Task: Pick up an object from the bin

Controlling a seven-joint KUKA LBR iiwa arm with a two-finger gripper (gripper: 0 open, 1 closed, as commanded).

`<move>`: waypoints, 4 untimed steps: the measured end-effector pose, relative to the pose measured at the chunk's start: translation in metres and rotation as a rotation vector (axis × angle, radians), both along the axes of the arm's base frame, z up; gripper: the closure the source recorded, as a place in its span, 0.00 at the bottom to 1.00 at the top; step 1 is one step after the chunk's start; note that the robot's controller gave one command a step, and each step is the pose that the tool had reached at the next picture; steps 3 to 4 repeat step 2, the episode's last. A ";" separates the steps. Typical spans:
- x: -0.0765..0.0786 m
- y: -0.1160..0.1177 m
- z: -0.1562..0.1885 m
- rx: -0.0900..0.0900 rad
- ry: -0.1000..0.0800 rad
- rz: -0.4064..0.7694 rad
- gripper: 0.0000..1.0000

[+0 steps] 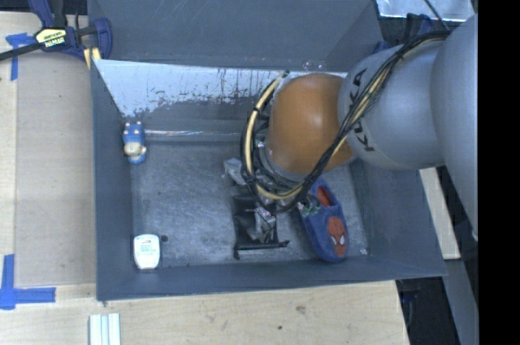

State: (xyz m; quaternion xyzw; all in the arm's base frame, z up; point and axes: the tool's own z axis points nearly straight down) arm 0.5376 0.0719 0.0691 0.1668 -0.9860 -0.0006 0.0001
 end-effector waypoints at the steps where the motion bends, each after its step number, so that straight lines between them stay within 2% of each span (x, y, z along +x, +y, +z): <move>1: 0.001 0.001 0.002 0.001 -0.004 -0.002 1.00; 2: -0.011 0.011 0.162 0.001 -0.012 -0.036 1.00; 4: -0.011 0.011 0.162 0.001 -0.012 -0.036 1.00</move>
Offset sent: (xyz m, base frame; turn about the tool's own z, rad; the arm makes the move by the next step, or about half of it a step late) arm 0.0000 0.0000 0.0000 0.0000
